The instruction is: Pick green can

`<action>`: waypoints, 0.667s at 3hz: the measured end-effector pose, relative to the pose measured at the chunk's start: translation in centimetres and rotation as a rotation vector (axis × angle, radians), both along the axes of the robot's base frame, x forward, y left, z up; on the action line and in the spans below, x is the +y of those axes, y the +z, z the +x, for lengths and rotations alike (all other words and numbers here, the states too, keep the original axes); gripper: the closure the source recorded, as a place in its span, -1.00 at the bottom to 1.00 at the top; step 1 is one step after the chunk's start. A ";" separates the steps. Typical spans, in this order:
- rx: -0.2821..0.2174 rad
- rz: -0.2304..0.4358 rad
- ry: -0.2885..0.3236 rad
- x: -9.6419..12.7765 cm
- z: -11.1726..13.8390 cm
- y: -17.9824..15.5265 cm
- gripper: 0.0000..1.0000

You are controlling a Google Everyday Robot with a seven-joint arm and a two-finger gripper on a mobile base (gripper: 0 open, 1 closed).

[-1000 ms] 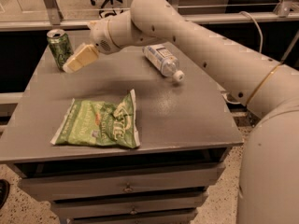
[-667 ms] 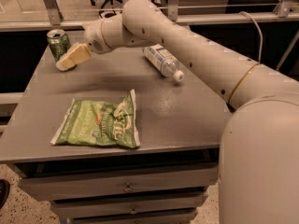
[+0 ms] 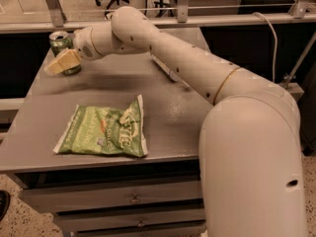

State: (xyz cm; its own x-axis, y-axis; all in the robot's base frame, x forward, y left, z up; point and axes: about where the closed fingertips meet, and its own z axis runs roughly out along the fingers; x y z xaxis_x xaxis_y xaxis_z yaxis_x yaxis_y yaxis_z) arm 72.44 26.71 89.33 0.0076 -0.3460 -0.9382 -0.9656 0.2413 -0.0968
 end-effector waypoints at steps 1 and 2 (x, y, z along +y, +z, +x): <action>0.015 0.009 -0.007 1.0 0.4 -0.6 -0.51; 0.011 0.048 -0.018 0.5 0.6 0.1 0.11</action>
Offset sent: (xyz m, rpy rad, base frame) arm 0.0118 -0.0034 0.0059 0.0736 0.0055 -0.0441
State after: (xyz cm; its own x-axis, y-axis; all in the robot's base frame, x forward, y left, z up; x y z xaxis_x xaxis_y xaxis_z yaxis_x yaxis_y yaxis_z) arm 73.02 27.24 89.46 -0.0088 -0.3007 -0.9537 -0.9619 0.2632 -0.0741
